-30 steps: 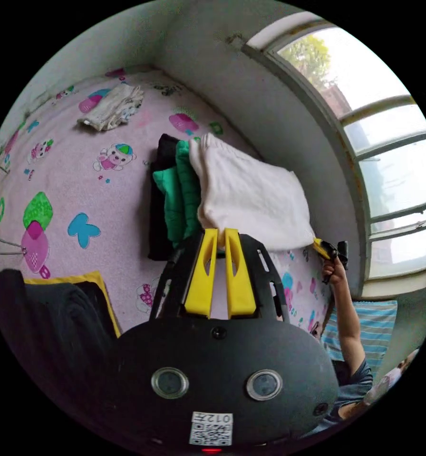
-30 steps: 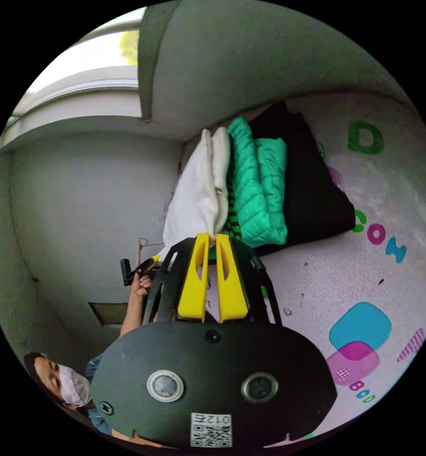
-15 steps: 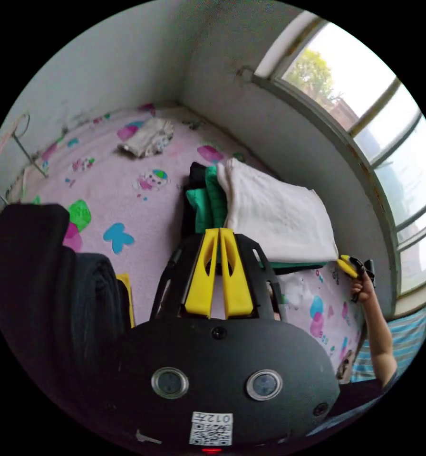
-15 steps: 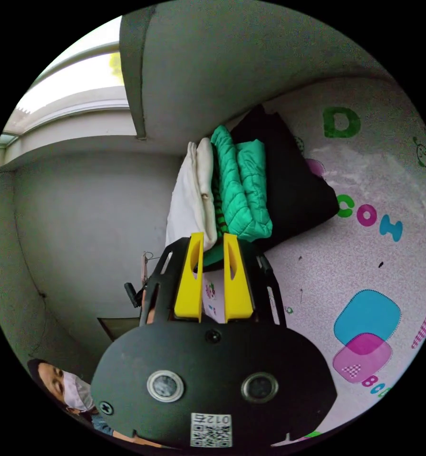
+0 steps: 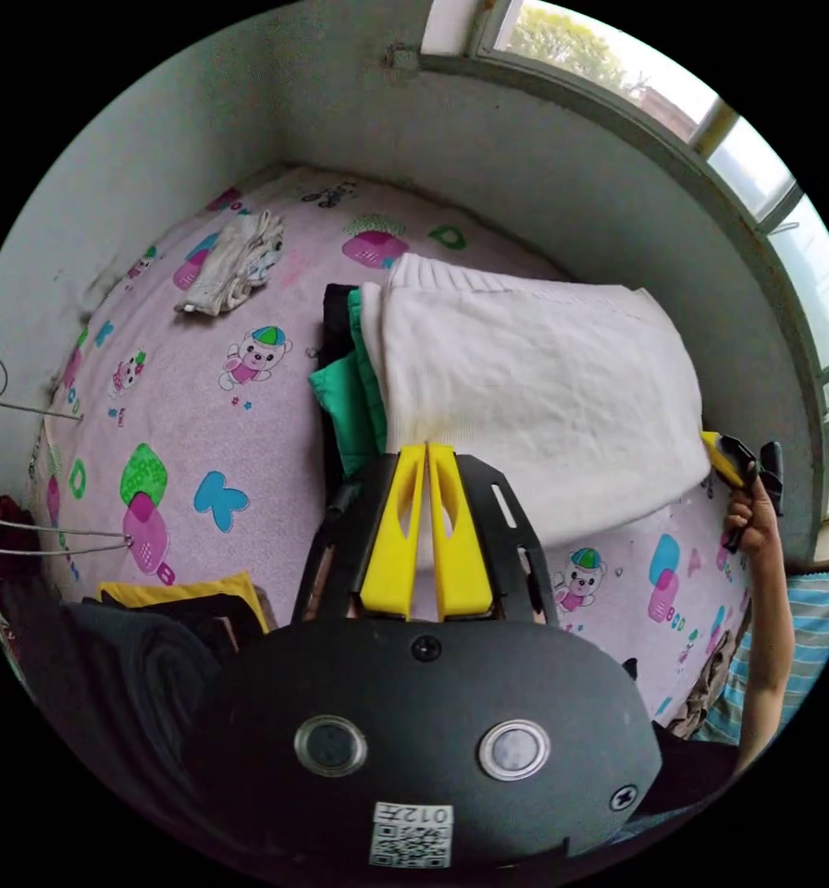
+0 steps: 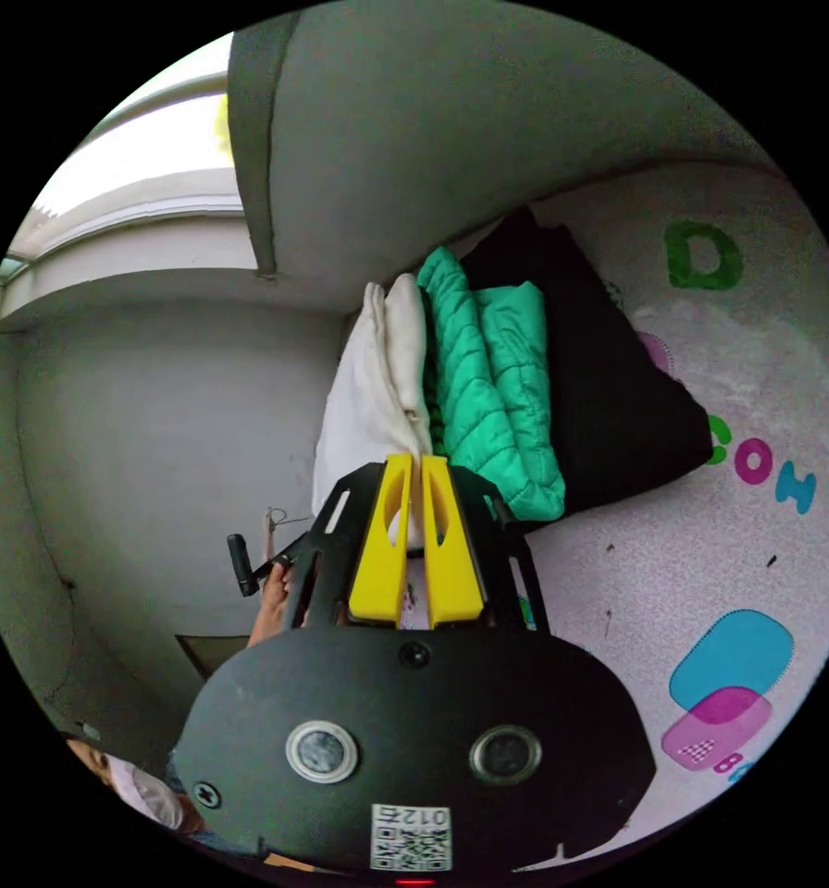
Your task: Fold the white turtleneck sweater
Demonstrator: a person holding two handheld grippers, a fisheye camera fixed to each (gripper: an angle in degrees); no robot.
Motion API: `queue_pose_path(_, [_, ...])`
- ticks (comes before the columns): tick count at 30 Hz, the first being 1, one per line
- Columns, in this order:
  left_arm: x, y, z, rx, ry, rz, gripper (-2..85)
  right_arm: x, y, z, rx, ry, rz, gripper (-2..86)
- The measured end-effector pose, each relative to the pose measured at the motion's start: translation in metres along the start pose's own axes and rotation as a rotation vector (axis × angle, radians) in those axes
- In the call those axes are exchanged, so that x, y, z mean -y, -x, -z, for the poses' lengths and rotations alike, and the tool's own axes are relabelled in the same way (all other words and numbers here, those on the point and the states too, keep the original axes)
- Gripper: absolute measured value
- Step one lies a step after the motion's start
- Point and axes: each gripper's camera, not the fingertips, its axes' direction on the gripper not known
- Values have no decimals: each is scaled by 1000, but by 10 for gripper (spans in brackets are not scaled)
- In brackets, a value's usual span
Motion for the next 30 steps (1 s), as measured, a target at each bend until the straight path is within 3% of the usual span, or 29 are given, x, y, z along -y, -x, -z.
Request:
queue_pose_path(9, [1, -7, 9, -78, 22, -7, 4, -7, -6, -7, 20, 34, 4, 30])
queue_pose_path(14, [7, -11, 48, -61, -134, 24, 5, -8, 11, 9, -58, -78, 80, 58])
queue_pose_path(20, [35, -27, 24, -86, -63, 29, 7, -4, 27, -16, -34, -97, 156, 63])
queue_pose_path(26, [48, -58, -1, 41, -20, -21, 7, -2, 29, -56, -191, -50, 163, 49])
queue_pose_path(30, [50, -64, -3, 15, -2, -8, 5, -4, 28, -57, -247, -47, 144, 66])
